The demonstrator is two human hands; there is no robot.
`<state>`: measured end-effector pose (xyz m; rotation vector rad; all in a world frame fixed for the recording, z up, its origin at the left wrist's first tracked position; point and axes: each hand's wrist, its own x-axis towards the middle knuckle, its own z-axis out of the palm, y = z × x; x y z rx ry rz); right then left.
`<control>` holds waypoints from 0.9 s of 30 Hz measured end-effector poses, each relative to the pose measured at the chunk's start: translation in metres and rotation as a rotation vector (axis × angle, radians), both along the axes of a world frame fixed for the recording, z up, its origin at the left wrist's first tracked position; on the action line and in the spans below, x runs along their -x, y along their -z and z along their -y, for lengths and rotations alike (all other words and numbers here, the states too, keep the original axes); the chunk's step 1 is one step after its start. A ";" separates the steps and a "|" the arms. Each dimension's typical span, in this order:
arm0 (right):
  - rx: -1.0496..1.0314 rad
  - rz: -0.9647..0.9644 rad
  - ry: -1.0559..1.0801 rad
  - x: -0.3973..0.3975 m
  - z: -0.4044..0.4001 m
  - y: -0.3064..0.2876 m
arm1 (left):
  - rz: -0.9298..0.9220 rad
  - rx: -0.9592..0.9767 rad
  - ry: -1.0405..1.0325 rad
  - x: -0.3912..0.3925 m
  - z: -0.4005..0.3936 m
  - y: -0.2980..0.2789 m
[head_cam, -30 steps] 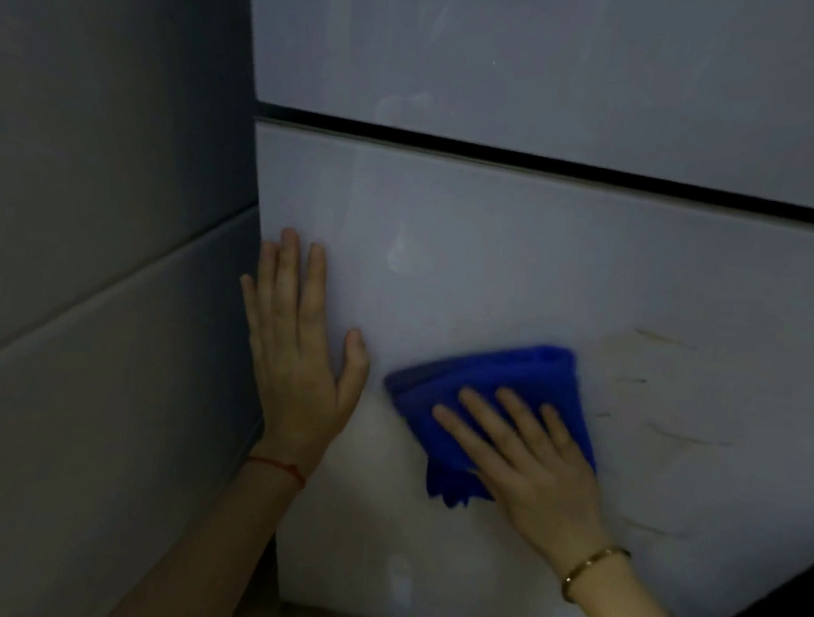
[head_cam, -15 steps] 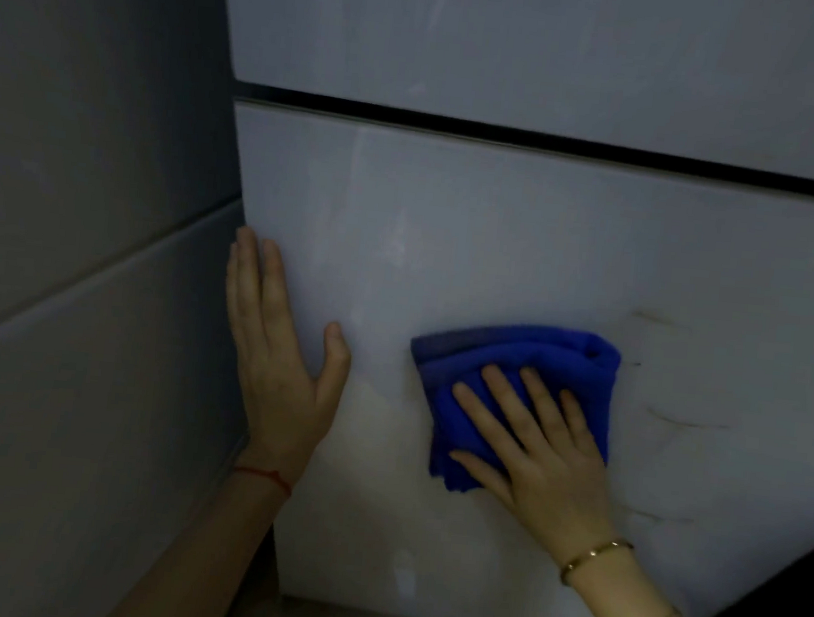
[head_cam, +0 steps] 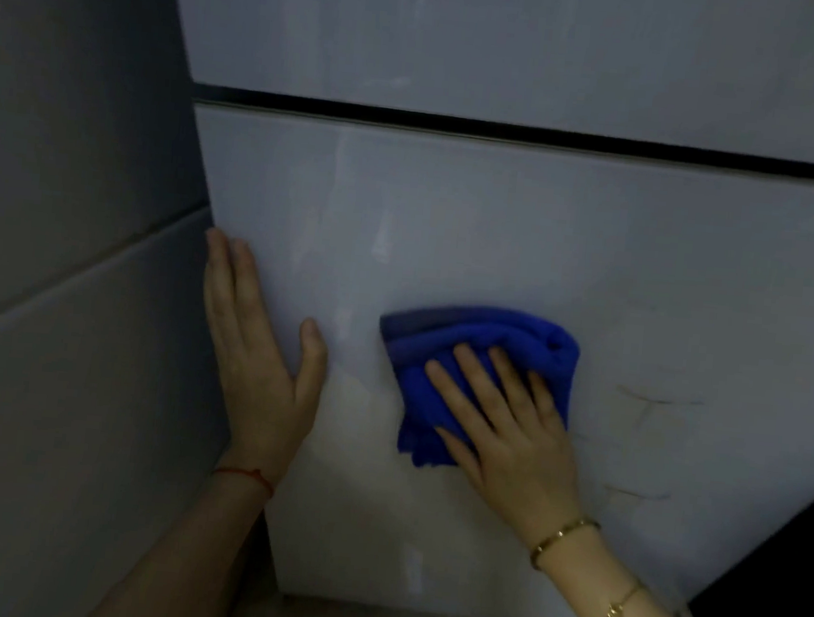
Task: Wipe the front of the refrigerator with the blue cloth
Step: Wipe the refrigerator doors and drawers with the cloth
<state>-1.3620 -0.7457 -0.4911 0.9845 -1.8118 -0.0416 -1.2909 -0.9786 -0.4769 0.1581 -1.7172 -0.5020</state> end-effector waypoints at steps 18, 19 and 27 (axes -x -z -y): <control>0.146 0.170 0.009 -0.002 -0.022 0.016 | 0.063 0.006 0.013 -0.010 -0.003 -0.006; 0.113 0.183 0.040 -0.004 -0.031 0.031 | 0.064 0.009 0.010 -0.010 -0.003 -0.006; 0.323 0.060 -0.014 0.009 0.011 -0.026 | 0.036 -0.013 0.008 -0.006 -0.004 -0.003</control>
